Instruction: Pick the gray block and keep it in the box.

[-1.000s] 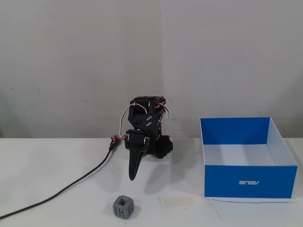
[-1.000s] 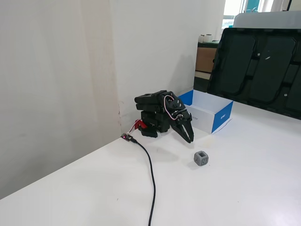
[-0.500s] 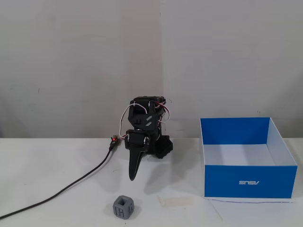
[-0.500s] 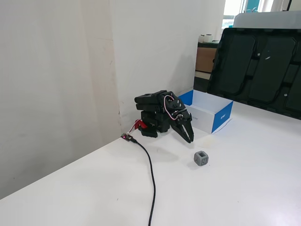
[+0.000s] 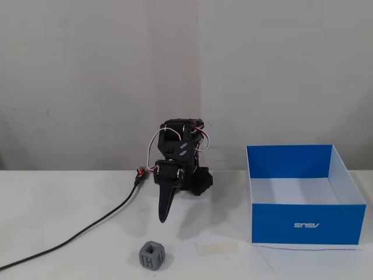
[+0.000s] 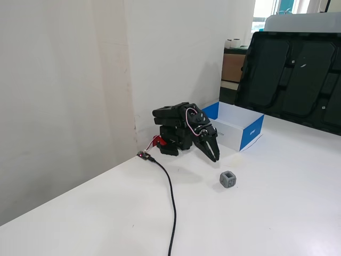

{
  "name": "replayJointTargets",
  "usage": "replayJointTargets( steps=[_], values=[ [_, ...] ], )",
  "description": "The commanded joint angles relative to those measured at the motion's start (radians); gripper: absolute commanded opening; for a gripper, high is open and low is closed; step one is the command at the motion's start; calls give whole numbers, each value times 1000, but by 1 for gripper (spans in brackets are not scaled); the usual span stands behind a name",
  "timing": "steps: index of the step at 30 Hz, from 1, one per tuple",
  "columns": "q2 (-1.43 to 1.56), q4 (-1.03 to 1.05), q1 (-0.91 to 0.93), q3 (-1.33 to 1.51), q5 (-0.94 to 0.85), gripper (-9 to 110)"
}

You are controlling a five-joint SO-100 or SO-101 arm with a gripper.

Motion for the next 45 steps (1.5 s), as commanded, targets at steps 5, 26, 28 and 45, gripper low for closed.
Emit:
replayJointTargets(
  steps=[5,26,28,45],
  values=[
    [118,-21,-8,11,-8,0],
    [37,-9,-28,-83,9,0],
    [14,-12,-32,-101,14,0],
    [-532,-117,-14,-405,52,0]
  ],
)
